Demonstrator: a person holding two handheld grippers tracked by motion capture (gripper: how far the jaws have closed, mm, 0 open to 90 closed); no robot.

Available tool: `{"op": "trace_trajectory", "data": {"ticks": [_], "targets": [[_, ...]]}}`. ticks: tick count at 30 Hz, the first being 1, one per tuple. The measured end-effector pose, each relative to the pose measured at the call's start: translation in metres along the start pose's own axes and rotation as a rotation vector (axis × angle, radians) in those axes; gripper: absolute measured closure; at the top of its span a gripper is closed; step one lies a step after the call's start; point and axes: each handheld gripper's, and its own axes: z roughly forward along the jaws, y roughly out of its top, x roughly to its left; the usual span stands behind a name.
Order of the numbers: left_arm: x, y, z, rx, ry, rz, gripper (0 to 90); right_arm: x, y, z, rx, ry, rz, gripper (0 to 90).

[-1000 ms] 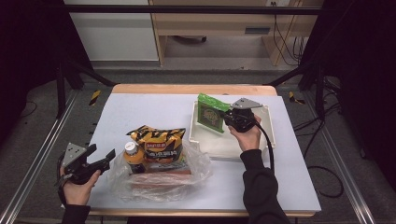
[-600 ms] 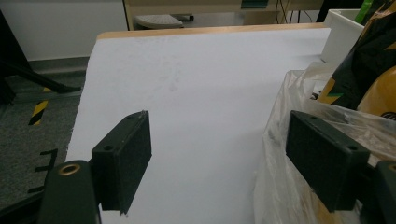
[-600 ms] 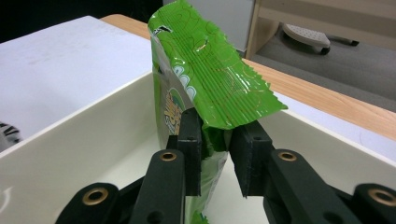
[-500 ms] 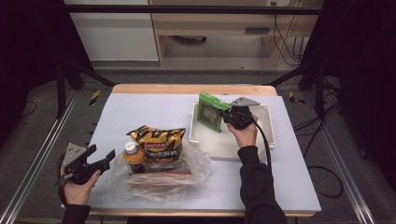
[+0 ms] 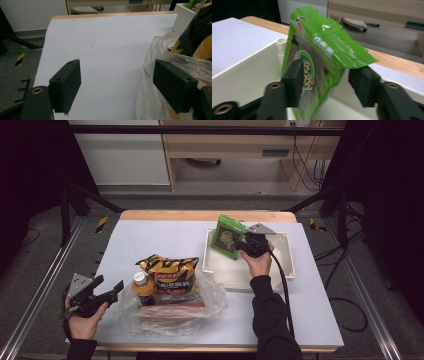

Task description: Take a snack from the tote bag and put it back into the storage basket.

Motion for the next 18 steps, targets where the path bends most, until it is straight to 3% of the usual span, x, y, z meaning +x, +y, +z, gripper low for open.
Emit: {"op": "trace_trajectory", "data": {"ticks": [5,9,11,16,18], "targets": [[-0.001,0.0,0.0,0.003,0.001,0.004,21.8,0.0,0.002,-0.006,0.027,-0.048,0.009,41.3],[0.0,-0.001,0.0,0.002,0.002,0.002,21.9,0.003,-0.002,-0.006,0.091,-0.063,0.015,57.0],[0.0,0.0,0.0,0.001,0.002,0.0,22.0,0.005,-0.003,-0.003,0.101,-0.066,0.009,69.7],[0.001,0.0,-0.001,-0.002,0.003,-0.002,22.0,0.002,-0.004,0.003,0.081,-0.068,0.042,77.6],[0.001,0.0,-0.001,-0.004,0.003,-0.003,22.0,-0.002,-0.004,0.007,0.047,-0.062,0.068,79.1]]}}
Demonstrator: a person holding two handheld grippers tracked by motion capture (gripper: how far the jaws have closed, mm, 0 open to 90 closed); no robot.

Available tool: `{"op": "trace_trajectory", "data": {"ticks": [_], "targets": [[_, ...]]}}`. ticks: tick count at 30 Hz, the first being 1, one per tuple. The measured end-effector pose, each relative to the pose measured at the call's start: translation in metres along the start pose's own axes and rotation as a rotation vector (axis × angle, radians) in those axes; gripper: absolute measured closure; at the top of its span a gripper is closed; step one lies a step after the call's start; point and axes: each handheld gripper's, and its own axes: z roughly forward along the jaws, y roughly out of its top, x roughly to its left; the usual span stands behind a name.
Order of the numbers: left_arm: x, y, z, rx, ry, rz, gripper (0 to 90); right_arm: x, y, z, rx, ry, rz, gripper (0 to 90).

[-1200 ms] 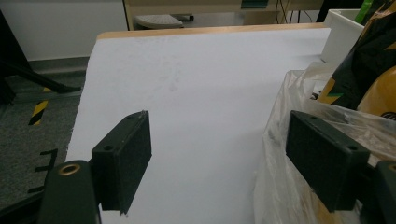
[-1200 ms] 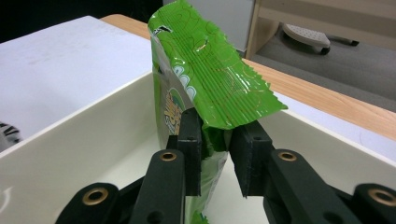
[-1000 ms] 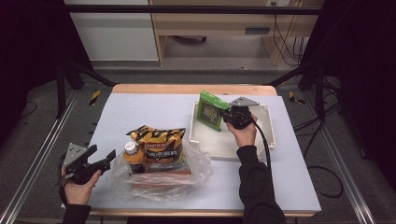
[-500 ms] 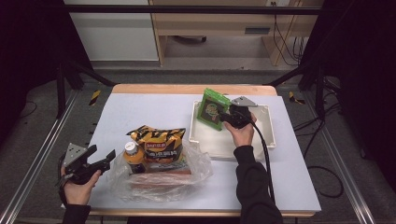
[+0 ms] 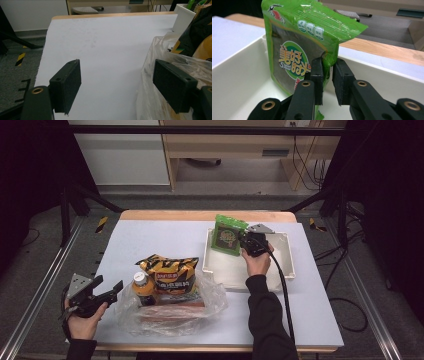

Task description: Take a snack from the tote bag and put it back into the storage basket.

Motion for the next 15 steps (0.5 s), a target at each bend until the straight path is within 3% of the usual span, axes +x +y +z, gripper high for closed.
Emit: {"op": "trace_trajectory", "data": {"ticks": [5,8,9,11,13,15], "targets": [[-0.001,0.0,0.0009,0.003,-0.005,0.005,22.0,-0.0015,-0.0038,0.0094,-0.02,0.004,0.017,75.3],[-0.0011,-0.0004,0.0013,0.006,-0.007,0.005,22.0,-0.0013,-0.0044,0.0108,-0.022,0.006,0.015,67.5],[-0.0011,-0.0003,0.001,0.005,-0.007,0.004,22.0,-0.0007,-0.0054,0.0102,-0.027,-0.018,-0.011,56.7],[-0.0012,-0.0002,0.0008,0.004,-0.005,0.004,22.2,-0.0002,-0.0055,0.0067,-0.018,-0.037,-0.011,52.9],[-0.0018,-0.0004,0.0012,0.008,-0.006,0.007,22.3,0.0001,-0.0053,0.003,0.001,-0.045,-0.012,55.9],[-0.0023,-0.0006,0.0016,0.009,-0.007,0.008,22.4,0.0022,-0.0062,0.0015,0.025,-0.025,-0.004,65.1]]}}
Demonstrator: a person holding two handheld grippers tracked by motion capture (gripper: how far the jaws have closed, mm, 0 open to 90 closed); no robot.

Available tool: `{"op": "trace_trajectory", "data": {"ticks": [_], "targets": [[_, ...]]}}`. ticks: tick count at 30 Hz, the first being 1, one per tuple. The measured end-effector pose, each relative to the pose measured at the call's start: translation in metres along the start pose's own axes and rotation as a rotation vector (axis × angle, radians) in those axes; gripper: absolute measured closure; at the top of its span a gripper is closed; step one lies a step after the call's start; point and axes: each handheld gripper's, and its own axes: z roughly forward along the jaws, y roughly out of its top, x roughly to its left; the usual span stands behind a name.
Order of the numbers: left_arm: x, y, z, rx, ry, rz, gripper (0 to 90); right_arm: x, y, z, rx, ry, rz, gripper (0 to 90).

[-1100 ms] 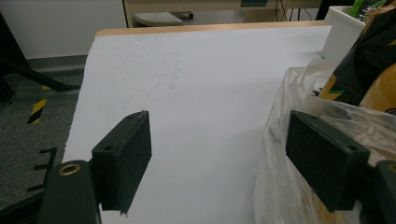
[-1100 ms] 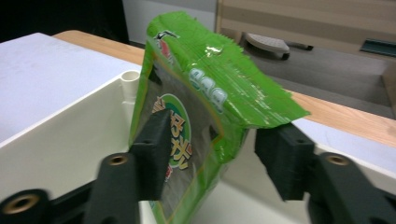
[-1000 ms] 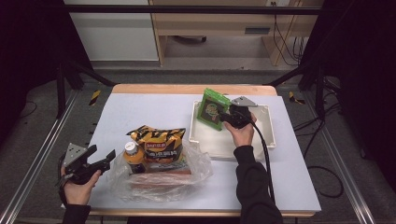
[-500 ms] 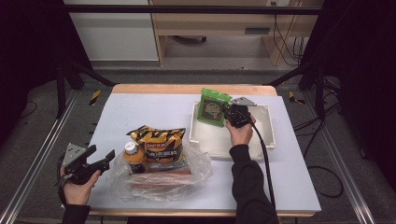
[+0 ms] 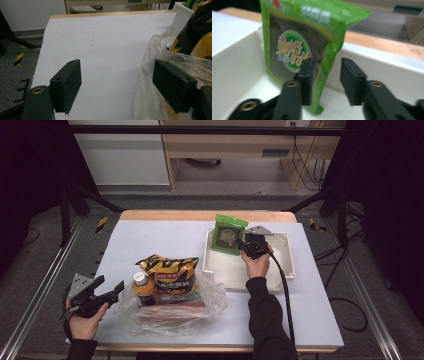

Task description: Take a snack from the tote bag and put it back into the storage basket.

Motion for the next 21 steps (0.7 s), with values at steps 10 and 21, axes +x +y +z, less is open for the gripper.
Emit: {"op": "trace_trajectory", "data": {"ticks": [10,21], "targets": [[0.001,0.0,-0.001,-0.004,-0.005,-0.005,22.7,-0.004,-0.002,0.01,0.001,-0.013,0.028,85.7],[0.001,0.002,-0.003,-0.017,-0.01,-0.003,22.6,-0.003,0.006,-0.005,-0.066,0.007,0.004,62.8]]}}
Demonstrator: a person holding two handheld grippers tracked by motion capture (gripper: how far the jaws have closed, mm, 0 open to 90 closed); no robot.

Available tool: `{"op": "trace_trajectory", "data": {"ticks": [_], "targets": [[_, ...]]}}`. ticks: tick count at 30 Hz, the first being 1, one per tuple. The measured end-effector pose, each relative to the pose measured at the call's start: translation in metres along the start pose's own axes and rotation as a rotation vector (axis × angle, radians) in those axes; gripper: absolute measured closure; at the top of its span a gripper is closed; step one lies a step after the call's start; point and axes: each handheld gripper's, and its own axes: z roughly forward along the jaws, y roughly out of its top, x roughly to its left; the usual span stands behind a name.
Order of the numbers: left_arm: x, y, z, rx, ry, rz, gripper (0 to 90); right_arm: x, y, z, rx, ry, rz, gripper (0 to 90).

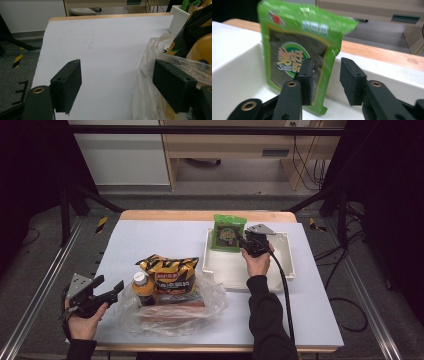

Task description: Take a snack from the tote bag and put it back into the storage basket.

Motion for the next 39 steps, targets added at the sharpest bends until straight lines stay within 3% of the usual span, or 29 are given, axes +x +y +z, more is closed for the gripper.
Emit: {"op": "trace_trajectory", "data": {"ticks": [2,6,12,13,16,17,20,21,25,29,34,39], "targets": [[0.0,0.0,-0.001,-0.001,0.003,0.002,22.6,0.0,0.002,-0.003,-0.005,0.005,-0.001,62.0],[0.001,0.002,-0.002,-0.004,0.0,-0.003,22.6,0.006,0.013,-0.03,-0.014,0.021,-0.029,52.3],[-0.001,0.004,-0.004,-0.014,-0.014,-0.002,22.5,0.018,0.021,-0.059,-0.024,0.067,-0.055,46.5],[-0.001,0.005,-0.005,-0.019,-0.015,-0.003,22.6,0.021,0.022,-0.074,-0.036,0.099,-0.044,44.6],[0.0,0.005,-0.007,-0.025,-0.018,-0.009,22.6,0.024,0.021,-0.085,-0.033,0.121,-0.049,42.8],[0.0,0.005,-0.007,-0.025,-0.018,-0.011,22.6,0.027,0.019,-0.099,-0.048,0.15,-0.043,40.4],[-0.001,0.005,-0.007,-0.022,-0.021,-0.01,22.6,0.028,0.015,-0.108,-0.056,0.179,-0.038,38.6],[-0.003,0.005,-0.006,-0.02,-0.024,-0.005,22.6,0.029,0.01,-0.12,-0.074,0.209,-0.031,36.4],[-0.005,0.004,-0.004,-0.01,-0.026,0.004,22.5,0.032,0.005,-0.132,-0.071,0.241,-0.025,32.4],[-0.005,0.004,-0.004,-0.01,-0.024,0.003,22.6,0.039,0.008,-0.146,-0.112,0.282,-0.007,30.7],[-0.005,0.003,-0.004,-0.011,-0.027,0.001,22.6,0.056,0.011,-0.156,-0.147,0.355,-0.018,29.1],[-0.005,0.003,-0.003,-0.007,-0.029,0.002,22.6,0.072,0.013,-0.158,-0.149,0.388,-0.046,27.5]]}}
